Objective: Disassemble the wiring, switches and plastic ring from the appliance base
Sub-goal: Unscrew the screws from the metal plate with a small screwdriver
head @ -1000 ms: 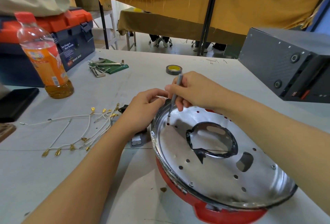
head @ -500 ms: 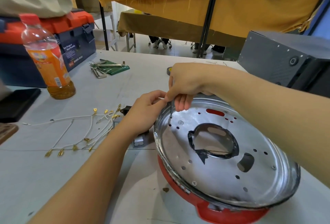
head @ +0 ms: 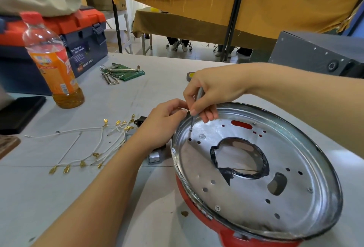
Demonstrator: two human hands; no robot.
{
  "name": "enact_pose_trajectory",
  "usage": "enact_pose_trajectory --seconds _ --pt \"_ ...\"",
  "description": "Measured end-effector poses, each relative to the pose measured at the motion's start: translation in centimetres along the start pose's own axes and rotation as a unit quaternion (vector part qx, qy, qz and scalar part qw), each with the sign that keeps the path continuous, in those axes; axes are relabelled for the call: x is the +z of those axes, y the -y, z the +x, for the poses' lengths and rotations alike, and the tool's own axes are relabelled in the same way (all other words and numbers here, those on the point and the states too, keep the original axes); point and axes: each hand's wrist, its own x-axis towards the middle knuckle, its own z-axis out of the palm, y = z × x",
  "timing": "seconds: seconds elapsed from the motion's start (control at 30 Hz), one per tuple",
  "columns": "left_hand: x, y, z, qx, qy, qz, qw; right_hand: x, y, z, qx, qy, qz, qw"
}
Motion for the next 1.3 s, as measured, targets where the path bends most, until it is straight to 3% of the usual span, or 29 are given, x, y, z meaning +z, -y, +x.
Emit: enact_pose_trajectory --seconds 0.17,0.37,0.5,0.67,0.93,1.1,1.3 --pt "0.0 0.0 0.0 0.006 0.004 0.008 1.000 0.1 0.1 -0.4 0.043 -0.023 0.010 0.999" --pt "0.0 0.2 0.1 0.004 0.010 -0.007 1.000 3.5 0.4 0.4 0.076 -0.224 0.009 0.972" --pt "0.0 0.2 0.1 0.001 0.001 -0.005 1.000 4.2 0.9 0.4 0.057 -0.265 -0.013 0.962" --pt "0.0 0.1 0.0 0.001 0.006 -0.012 1.000 3.9 0.1 -0.3 0.014 -0.245 0.023 0.969" --pt "0.0 -0.1 -0.2 0.003 0.012 -0.008 1.000 2.5 -1.2 -1.6 -0.060 -0.139 0.024 0.988" --pt "0.0 -0.1 -0.2 0.000 0.008 0.004 1.000 0.9 -1.1 -0.9 -0.023 -0.071 -0.009 0.997" --pt "0.0 -0.2 -0.3 -0.006 0.004 0.008 1.000 1.3 -0.8 -0.7 0.084 -0.140 -0.090 0.983"
